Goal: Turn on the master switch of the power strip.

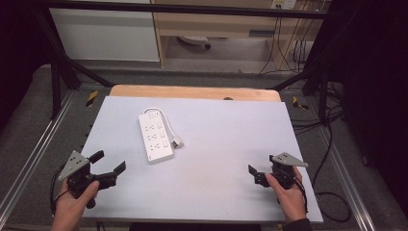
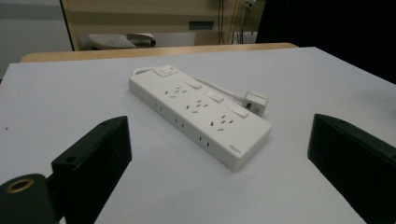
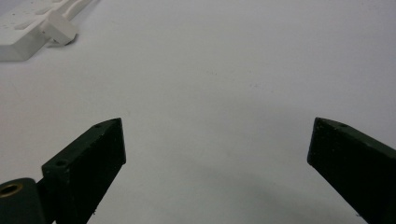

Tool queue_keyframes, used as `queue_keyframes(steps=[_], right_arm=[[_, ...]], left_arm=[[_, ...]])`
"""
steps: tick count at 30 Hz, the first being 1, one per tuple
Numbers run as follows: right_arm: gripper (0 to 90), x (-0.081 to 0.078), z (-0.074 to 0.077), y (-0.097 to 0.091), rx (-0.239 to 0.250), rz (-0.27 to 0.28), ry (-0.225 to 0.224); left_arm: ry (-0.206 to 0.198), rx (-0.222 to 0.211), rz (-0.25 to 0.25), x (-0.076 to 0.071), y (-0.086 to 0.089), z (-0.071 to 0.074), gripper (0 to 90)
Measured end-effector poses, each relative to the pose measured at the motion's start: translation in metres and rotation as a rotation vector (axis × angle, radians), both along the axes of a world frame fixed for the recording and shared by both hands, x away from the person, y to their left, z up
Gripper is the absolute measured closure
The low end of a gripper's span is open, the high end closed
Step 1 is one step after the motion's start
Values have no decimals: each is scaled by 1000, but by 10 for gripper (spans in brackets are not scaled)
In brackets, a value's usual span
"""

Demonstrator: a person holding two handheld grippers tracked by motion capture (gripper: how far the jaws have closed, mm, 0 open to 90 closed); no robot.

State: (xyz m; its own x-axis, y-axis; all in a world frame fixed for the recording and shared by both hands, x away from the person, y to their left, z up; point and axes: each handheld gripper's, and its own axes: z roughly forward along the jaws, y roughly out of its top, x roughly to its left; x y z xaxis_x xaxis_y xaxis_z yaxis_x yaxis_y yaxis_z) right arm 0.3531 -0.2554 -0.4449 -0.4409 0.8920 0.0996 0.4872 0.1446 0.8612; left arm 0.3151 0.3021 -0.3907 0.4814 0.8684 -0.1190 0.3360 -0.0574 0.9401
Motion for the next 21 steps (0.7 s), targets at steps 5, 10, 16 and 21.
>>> queue_keyframes(steps=[5,10,16,21], right_arm=[[41,0,1,1,7,9,-5],[40,0,1,1,11,9,-13],[44,-1,1,4,10,19,-8],[45,-1,2,3,15,17,-8]], left_arm=[[10,2,-20,10,-8,3,63],[17,10,-27,20,-15,6,64],[10,11,-33,30,-20,11,64],[10,11,-34,41,-24,14,64]])
